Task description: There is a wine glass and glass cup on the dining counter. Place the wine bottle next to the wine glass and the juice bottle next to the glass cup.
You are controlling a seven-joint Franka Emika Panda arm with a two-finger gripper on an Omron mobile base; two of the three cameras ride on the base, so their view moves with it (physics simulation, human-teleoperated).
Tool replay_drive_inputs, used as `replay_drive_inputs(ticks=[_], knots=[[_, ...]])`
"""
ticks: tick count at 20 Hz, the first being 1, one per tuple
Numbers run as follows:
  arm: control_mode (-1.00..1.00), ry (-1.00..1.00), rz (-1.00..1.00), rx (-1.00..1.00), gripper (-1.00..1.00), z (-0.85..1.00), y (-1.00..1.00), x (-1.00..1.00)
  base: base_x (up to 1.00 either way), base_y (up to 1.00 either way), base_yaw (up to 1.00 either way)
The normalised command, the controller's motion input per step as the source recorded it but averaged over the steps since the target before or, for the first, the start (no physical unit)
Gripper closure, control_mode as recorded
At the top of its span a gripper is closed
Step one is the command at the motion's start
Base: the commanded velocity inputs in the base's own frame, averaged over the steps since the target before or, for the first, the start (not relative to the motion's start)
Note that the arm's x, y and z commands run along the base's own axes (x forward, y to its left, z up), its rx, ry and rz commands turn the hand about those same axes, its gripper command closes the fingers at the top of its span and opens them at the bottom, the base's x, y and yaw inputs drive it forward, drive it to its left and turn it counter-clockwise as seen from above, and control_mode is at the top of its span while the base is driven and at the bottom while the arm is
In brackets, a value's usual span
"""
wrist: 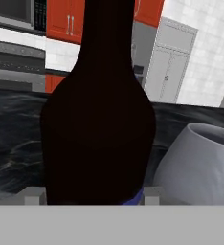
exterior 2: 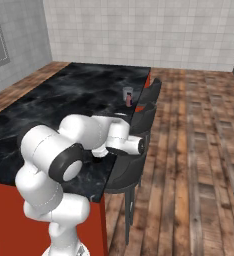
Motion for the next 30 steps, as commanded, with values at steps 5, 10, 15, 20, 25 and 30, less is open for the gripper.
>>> replay_drive_inputs(ticks=[5,10,15,20,25,30], knots=[[-1.00,-0.06,0.00,0.00,-1.00,-0.21,0.00,-0.03,0.00,0.00,0.00],[-1.00,-0.05,0.00,0.00,-1.00,-0.20,0.00,-0.11,0.00,0.00,0.00],[-1.00,-0.05,0.00,0.00,-1.00,-0.16,0.01,-0.03,0.00,0.00,0.00],[-1.00,-0.06,0.00,0.00,-1.00,-0.09,0.00,-0.01,0.00,0.00,0.00],[-1.00,-0.03,0.00,0.00,-1.00,-0.06,-0.01,-0.01,0.00,0.00,0.00],[-1.00,0.00,-0.03,0.00,-1.00,-0.01,-0.10,0.00,0.00,0.00,0.00]])
